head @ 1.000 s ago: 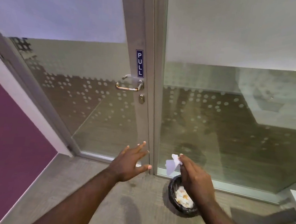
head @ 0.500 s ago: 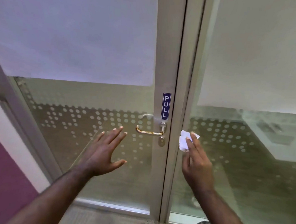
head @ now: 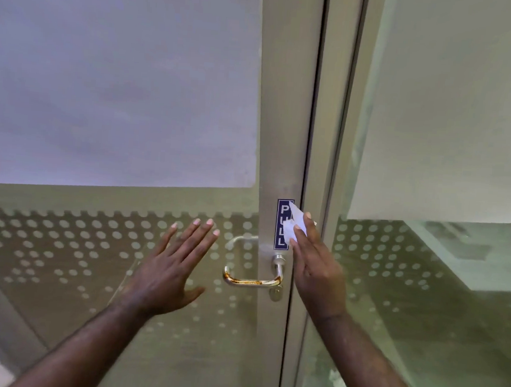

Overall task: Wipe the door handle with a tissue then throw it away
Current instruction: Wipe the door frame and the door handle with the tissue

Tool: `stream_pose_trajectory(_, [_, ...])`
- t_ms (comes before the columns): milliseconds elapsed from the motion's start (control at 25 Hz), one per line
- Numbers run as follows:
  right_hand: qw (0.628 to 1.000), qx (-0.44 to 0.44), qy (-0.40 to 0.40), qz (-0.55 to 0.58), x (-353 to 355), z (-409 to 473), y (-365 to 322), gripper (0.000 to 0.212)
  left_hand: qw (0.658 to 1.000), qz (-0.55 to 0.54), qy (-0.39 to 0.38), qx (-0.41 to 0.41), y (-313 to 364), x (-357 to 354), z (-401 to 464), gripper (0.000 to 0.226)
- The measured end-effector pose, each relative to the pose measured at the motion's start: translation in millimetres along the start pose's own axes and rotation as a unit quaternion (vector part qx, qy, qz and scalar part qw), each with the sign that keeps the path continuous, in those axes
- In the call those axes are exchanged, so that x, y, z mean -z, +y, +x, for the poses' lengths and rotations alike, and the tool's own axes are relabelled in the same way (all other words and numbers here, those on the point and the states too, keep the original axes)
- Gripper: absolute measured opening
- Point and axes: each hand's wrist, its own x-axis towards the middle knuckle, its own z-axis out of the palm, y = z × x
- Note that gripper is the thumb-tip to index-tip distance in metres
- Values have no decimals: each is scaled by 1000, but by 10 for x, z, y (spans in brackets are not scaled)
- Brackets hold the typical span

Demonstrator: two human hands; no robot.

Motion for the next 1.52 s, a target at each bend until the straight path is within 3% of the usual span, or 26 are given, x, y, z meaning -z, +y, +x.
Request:
stream_pose_trajectory(160, [996, 3, 81, 27, -367, 312, 113, 22, 999, 47, 14, -24, -156, -298, 215, 125])
stream_pose_trajectory(440, [997, -5, 70, -23, -821, 324, 242, 34, 997, 72, 13, -33, -345, -662, 366, 139])
stream_pose_trajectory(720, [986, -13, 102, -131, -932, 353, 265, 22, 991, 91, 49, -83, -405, -996, 422, 133])
stream_pose_trajectory(920, [990, -19, 77, -119, -1054, 330, 191, 41, 983, 110, 98, -111, -530, -1196, 424, 110])
stream_pose_trajectory(1200, [979, -130, -44, -154, -1240, 42, -48, 73, 982, 99, 117, -115, -573, -1299, 394, 91])
stream_pose_trajectory(1360, [975, -134, -51, -168, -1240, 197, -28, 75, 981, 95, 119, -117, -603, -1325, 390, 87])
stream_pose_trajectory(1520, [969, -159, -72, -177, -1225, 183, -83, 60, 981, 94, 119, -121, -619, -1342, 394, 86])
